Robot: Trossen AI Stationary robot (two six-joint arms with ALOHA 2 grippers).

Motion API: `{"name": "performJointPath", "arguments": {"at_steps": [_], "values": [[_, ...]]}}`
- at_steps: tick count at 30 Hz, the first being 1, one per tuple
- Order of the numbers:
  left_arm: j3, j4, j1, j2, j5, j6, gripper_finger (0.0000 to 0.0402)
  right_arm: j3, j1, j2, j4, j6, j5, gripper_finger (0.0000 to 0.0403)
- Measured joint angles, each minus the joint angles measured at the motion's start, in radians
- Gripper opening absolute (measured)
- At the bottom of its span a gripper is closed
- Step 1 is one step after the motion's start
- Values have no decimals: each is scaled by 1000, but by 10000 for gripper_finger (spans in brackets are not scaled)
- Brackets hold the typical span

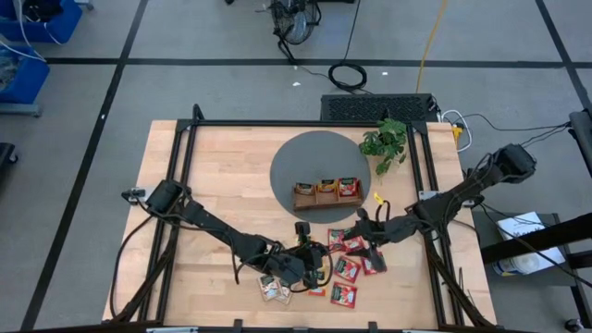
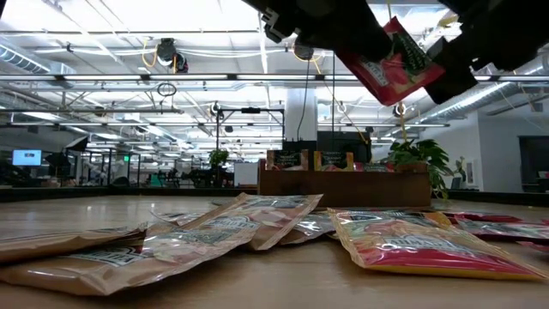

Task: Pick & Place Tea
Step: Put the red tea bag into the right section of the wooden organizer

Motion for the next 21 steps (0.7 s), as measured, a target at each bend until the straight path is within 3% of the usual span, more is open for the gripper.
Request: {"name": "performJointPath", "arguments": {"at_steps": [11, 21], "values": [[0, 14, 6, 0, 0, 3, 5, 0, -50, 4, 1, -7, 0, 161], [0, 14, 11, 0, 2, -6, 8, 0, -64, 6, 0, -108, -10, 9]]}}
